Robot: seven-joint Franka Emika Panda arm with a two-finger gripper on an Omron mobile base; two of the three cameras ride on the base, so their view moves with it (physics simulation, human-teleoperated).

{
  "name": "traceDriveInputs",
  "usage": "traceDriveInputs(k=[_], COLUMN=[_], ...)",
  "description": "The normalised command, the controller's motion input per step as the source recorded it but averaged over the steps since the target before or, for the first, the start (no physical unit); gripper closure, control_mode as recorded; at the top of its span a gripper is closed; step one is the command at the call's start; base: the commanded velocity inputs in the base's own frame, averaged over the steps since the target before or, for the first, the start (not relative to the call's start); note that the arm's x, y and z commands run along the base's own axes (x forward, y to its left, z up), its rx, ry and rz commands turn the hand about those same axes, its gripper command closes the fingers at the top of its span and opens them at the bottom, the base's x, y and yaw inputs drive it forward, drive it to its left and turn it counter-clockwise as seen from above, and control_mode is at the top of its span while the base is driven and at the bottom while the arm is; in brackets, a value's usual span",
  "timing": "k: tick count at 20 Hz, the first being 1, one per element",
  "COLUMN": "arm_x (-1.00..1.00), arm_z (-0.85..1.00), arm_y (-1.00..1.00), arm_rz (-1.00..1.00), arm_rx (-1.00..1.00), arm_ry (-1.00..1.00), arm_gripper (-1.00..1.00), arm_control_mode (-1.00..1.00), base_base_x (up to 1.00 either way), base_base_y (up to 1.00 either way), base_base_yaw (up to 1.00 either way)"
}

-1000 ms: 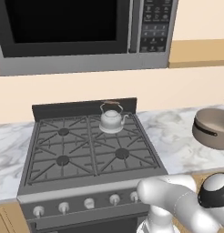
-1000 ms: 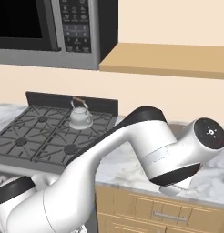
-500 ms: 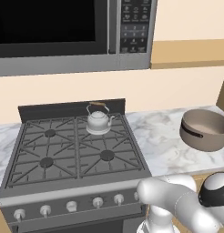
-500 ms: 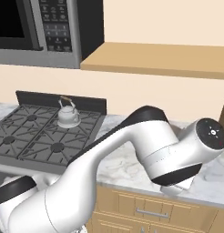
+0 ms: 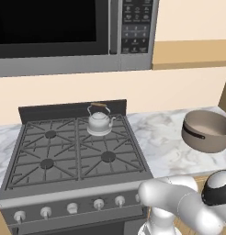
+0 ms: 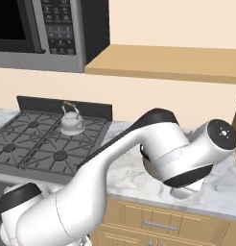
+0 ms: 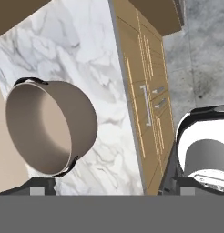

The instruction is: Pick the kettle from the cabinet and place it on a stove burner. Then pick the pot from the counter and place it on another stove burner. Finally, turn both burners on.

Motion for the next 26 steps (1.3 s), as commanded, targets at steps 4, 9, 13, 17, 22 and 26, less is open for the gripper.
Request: traceDriveInputs(k=[4,9,13,17,22,26], arm_x=[0.48,0.09,0.14,0.2,0.21,0.19], arm_z=[-0.27,-0.22,-0.11,0.0,-0.07,-0.17], arm_y=[0.01,0.12,0.12,0.19,0.24,0.18], arm_rz=[0.11,0.12,0.16,0.11,0.07,0.04], arm_rx=[0.0,0.0,0.0,-0.01,-0.05,-0.04], arm_ry=[-0.05,-0.03,-0.03,0.0,0.0,0.0], arm_gripper=[-1.0,-1.0,-1.0,-1.0,-1.0,-1.0], arm_control_mode=[-1.0,-1.0,-1.0,-1.0,-1.0,-1.0], base_base_x=[0.0,0.0,0.0,0.0,0.0,0.0], base_base_y=[0.0,0.0,0.0,0.0,0.0,0.0], base_base_yaw=[0.0,0.0,0.0,0.0,0.0,0.0])
